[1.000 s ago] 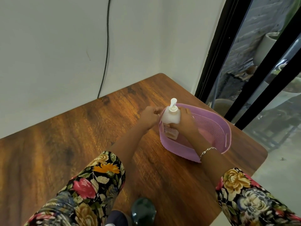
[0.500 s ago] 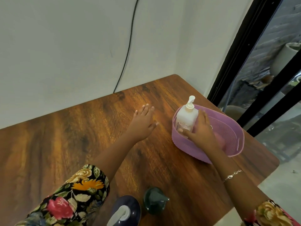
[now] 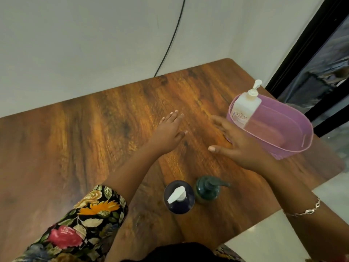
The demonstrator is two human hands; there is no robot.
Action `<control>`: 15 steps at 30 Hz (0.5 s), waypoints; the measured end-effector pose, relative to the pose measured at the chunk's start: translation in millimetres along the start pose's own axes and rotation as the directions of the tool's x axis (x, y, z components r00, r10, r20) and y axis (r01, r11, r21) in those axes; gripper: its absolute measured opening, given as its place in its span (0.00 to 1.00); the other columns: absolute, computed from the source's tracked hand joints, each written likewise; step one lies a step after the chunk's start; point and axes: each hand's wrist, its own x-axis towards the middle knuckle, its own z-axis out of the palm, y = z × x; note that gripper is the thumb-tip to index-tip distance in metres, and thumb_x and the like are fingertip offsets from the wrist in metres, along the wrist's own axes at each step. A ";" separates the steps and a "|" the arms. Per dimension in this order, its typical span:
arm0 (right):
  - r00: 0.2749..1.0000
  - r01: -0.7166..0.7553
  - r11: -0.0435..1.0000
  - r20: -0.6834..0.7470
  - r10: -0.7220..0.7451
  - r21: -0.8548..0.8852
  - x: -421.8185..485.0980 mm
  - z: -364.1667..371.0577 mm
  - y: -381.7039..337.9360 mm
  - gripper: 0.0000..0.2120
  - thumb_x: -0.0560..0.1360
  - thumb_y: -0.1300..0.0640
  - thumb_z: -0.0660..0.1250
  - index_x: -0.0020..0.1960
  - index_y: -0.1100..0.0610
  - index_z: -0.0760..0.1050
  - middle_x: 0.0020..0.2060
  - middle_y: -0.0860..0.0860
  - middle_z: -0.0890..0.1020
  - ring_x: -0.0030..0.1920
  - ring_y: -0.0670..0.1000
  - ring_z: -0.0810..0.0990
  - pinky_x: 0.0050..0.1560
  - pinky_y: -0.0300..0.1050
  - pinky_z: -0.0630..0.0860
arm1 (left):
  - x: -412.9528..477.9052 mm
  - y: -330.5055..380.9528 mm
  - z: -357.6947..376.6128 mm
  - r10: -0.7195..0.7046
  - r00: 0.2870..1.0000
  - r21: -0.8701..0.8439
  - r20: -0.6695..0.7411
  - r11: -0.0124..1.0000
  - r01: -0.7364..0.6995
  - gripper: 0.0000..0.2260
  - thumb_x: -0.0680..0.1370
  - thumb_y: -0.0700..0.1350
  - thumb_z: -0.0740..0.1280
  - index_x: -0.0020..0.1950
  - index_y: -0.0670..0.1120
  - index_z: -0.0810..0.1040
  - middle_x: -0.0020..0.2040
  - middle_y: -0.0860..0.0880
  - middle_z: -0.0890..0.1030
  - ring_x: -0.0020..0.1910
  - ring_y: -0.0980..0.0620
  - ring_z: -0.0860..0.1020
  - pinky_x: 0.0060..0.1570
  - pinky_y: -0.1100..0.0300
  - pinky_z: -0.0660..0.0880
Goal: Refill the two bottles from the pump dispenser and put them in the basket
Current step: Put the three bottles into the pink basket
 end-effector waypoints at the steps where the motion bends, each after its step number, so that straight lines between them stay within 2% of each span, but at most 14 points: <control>1: 0.997 0.037 0.998 0.063 -0.034 -0.046 -0.3 4.1 -5.2 0.36 0.72 0.54 0.70 0.74 0.53 0.55 0.73 0.48 0.61 0.70 0.42 0.60 0.71 0.44 0.59 | -3.8 -2.7 -0.4 0.002 1.000 -0.005 0.003 1.000 -0.002 0.26 0.81 0.49 0.56 0.76 0.43 0.53 0.77 0.44 0.51 0.76 0.48 0.48 0.72 0.54 0.45; 4: 0.940 0.189 0.961 0.321 -0.117 -0.204 1.9 18.1 -17.7 0.37 0.71 0.52 0.71 0.74 0.50 0.55 0.73 0.46 0.60 0.70 0.40 0.59 0.70 0.39 0.58 | -13.6 -11.0 0.0 0.027 1.000 -0.020 0.000 0.999 -0.027 0.25 0.81 0.49 0.56 0.76 0.42 0.54 0.77 0.43 0.53 0.76 0.47 0.50 0.73 0.53 0.47; 5: 0.904 0.233 0.934 0.415 -0.105 -0.271 2.9 23.8 -20.8 0.37 0.72 0.52 0.71 0.74 0.50 0.54 0.73 0.45 0.59 0.70 0.41 0.58 0.69 0.37 0.56 | -17.7 -14.1 0.3 0.029 1.000 -0.029 0.001 0.999 -0.028 0.25 0.81 0.48 0.56 0.76 0.42 0.55 0.77 0.43 0.53 0.76 0.47 0.50 0.73 0.53 0.48; 7: 0.828 0.316 0.864 0.558 -0.049 -0.392 5.9 34.7 -25.0 0.37 0.72 0.52 0.70 0.75 0.52 0.54 0.74 0.47 0.59 0.71 0.44 0.58 0.68 0.37 0.57 | -24.7 -19.6 2.1 0.023 1.000 -0.047 0.003 0.999 -0.023 0.24 0.81 0.47 0.57 0.75 0.42 0.56 0.76 0.43 0.54 0.76 0.47 0.51 0.73 0.52 0.49; 10: 0.742 0.425 0.778 0.671 -0.006 -0.463 12.0 51.6 -32.5 0.33 0.72 0.52 0.70 0.72 0.55 0.60 0.69 0.51 0.66 0.66 0.50 0.68 0.64 0.44 0.68 | -37.9 -26.7 6.4 0.001 1.000 -0.044 0.021 0.999 0.000 0.24 0.81 0.46 0.57 0.75 0.42 0.55 0.76 0.44 0.54 0.76 0.48 0.51 0.73 0.54 0.48; 13: 0.659 0.524 0.731 0.751 -0.025 -0.436 20.9 64.2 -34.3 0.29 0.70 0.53 0.72 0.66 0.57 0.66 0.62 0.52 0.71 0.59 0.50 0.71 0.57 0.45 0.72 | -52.2 -33.5 12.4 -0.030 0.999 -0.056 0.042 0.998 0.033 0.24 0.81 0.43 0.58 0.76 0.44 0.55 0.76 0.45 0.56 0.76 0.49 0.52 0.72 0.56 0.50; 15: 0.621 0.563 0.708 0.783 -0.021 -0.427 26.6 72.8 -31.7 0.29 0.68 0.53 0.73 0.65 0.57 0.67 0.61 0.52 0.72 0.58 0.51 0.72 0.55 0.48 0.73 | -64.8 -37.8 16.9 -0.051 0.995 -0.062 0.084 0.996 0.057 0.25 0.79 0.38 0.58 0.76 0.45 0.55 0.76 0.45 0.57 0.75 0.49 0.53 0.72 0.57 0.53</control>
